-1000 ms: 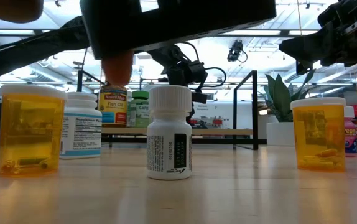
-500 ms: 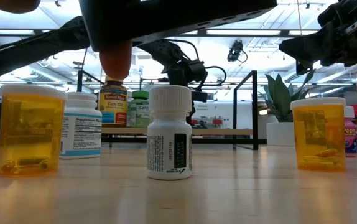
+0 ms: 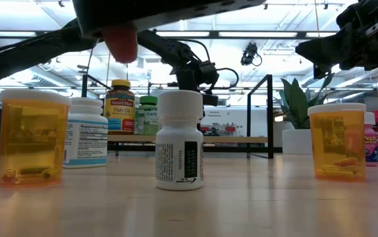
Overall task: Pick and place medicine bottles onto shelf by color
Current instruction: Put the red pill bottle on the shelf
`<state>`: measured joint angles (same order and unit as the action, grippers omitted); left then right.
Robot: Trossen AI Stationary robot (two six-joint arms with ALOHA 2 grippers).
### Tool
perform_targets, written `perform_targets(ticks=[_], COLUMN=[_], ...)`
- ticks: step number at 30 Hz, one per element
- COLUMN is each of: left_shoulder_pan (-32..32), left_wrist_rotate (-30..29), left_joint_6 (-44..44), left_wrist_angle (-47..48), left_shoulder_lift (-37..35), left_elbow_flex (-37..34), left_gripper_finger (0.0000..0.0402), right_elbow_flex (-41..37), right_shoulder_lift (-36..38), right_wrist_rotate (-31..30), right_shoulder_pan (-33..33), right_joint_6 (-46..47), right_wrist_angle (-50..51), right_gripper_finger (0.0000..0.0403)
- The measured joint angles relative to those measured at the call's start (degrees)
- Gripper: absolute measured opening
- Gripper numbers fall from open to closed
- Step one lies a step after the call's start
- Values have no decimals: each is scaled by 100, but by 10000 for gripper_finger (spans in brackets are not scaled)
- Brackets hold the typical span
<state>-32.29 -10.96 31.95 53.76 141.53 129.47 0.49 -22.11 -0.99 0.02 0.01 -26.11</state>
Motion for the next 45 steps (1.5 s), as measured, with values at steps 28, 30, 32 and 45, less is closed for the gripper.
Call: perform_targets(ticks=[28, 30, 32, 45], left_shoulder_pan=[-258, -256, -261, -361], left_wrist_rotate=[403, 428, 436, 483], left_joint_6=[-556, -555, -556, -660], left_wrist_angle=[547, 663, 680, 576], left_shoulder_lift=[-140, -140, -99, 201], left_elbow_flex=[-57, -57, -50, -52], left_gripper_finger=[308, 307, 308, 288], right_elbow_flex=[0, 0, 0, 0], right_shoulder_lift=[-2, 0, -2, 0], right_wrist_rotate=[1, 0, 0, 2], right_shoulder_pan=[0, 0, -1, -1], right_joint_6=[0, 0, 0, 0], right_wrist_angle=[0, -1, 0, -4], right_gripper_finger=[62, 62, 62, 62])
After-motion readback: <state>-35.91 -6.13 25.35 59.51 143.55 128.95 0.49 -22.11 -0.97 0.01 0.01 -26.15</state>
